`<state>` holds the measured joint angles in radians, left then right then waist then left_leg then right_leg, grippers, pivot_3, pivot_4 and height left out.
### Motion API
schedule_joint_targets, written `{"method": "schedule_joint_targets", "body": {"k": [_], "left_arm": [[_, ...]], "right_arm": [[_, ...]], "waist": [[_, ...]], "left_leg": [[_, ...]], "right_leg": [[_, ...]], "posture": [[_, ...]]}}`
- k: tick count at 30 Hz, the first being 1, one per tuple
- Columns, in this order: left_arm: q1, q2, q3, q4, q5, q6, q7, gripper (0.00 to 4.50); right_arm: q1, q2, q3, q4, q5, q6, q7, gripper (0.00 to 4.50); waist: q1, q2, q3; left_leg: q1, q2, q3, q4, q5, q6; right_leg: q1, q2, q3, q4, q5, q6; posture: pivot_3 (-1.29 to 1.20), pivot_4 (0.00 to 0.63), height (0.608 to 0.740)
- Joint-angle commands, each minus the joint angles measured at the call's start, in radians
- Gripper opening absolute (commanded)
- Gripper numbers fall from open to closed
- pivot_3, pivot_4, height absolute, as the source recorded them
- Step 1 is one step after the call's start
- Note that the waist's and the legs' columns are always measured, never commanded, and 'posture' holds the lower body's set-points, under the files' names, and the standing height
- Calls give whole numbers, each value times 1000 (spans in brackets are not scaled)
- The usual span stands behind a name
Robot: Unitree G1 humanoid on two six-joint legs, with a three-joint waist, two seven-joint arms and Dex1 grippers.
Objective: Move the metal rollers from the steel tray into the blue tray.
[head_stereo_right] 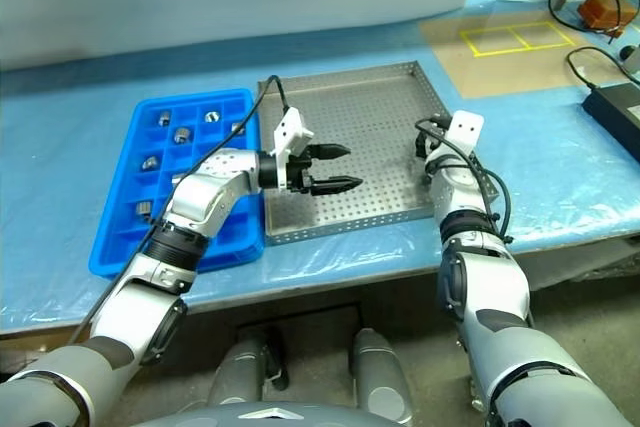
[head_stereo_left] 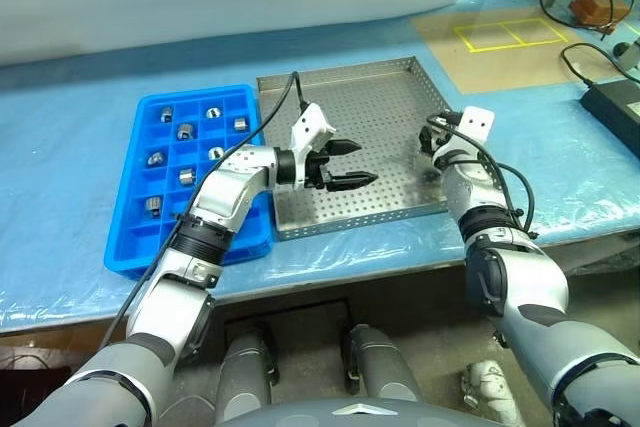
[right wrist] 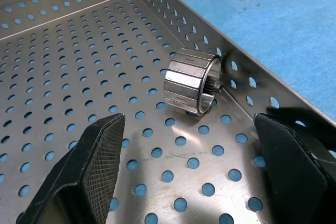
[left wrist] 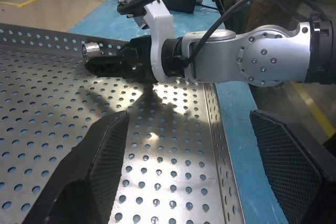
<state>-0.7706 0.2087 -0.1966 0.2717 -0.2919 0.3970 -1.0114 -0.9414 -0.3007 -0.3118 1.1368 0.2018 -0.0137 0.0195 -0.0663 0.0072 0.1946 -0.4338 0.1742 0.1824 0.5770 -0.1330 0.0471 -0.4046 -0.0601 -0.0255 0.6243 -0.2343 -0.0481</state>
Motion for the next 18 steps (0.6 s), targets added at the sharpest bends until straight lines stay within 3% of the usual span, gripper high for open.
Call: {"method": "schedule_joint_targets", "body": {"k": [1, 2, 5, 9, 10, 13, 15, 17, 18], "left_arm": [[3, -2, 15, -53, -18, 2, 7, 3870], [4, -3, 15, -55, -19, 3, 9, 3870], [8, -2, 17, -59, -18, 4, 14, 3870], [16, -2, 18, -69, -22, 8, 21, 3870], [17, -3, 17, -69, -22, 8, 22, 3870], [15, -6, 17, -65, -22, 5, 25, 3870], [13, -7, 18, -62, -22, 4, 26, 3870], [13, -8, 17, -61, -21, 2, 26, 3870], [14, -8, 17, -62, -21, 2, 27, 3870]], "right_arm": [[-36, -16, 0, 1, -8, -23, 5, 4066], [-37, -16, 0, 3, -8, -23, 7, 4066], [-39, -13, -3, 4, -4, -33, 18, 3431], [-44, -15, 3, 10, -14, -27, 5, 2050], [-46, -16, 3, 13, -16, -27, 3, 2050], [-44, -13, 1, 10, -13, -38, 20, 1319], [-47, -17, 7, 16, -25, -25, 0, 583], [-48, -19, 3, 20, -23, -35, 9, 176], [-48, -20, 2, 21, -22, -37, 15, 176]], "waist": [[0, 0, 0], [0, 0, 0], [0, 0, 0], [1, 0, 0], [1, 0, 0], [1, 0, 0], [1, 0, 0], [1, 0, 0], [1, 0, 0]], "left_leg": [[-1, 0, 0, 0, 0, 0], [-1, 0, 0, 0, 0, 0], [-1, 0, 0, 0, 0, 0], [-1, 0, 0, 0, 0, 0], [-2, 0, 0, 0, 0, 1], [-2, 0, 0, 0, 0, 0], [-2, 0, 0, 0, 0, 0], [-2, 0, 0, 0, 0, 1], [-2, 0, 0, 0, 0, 1]], "right_leg": [[0, 0, 0, 0, 0, 0], [-1, 0, 0, 0, 0, 0], [-1, 0, 0, 0, 0, 0], [-1, 0, 0, 0, 0, 0], [-1, 0, 0, 0, 0, 0], [-2, 0, 0, 0, 0, 0], [-2, 0, 0, 0, 0, 0], [-2, 0, 0, 0, 0, 0], [-2, 0, 0, 0, 0, 0]], "posture": [[-371, 150, 740], [-369, 150, 740], [-364, 150, 740], [-361, 150, 740], [-360, 150, 740], [-361, 150, 740], [-362, 150, 740], [-362, 150, 740], [-362, 150, 740]]}}
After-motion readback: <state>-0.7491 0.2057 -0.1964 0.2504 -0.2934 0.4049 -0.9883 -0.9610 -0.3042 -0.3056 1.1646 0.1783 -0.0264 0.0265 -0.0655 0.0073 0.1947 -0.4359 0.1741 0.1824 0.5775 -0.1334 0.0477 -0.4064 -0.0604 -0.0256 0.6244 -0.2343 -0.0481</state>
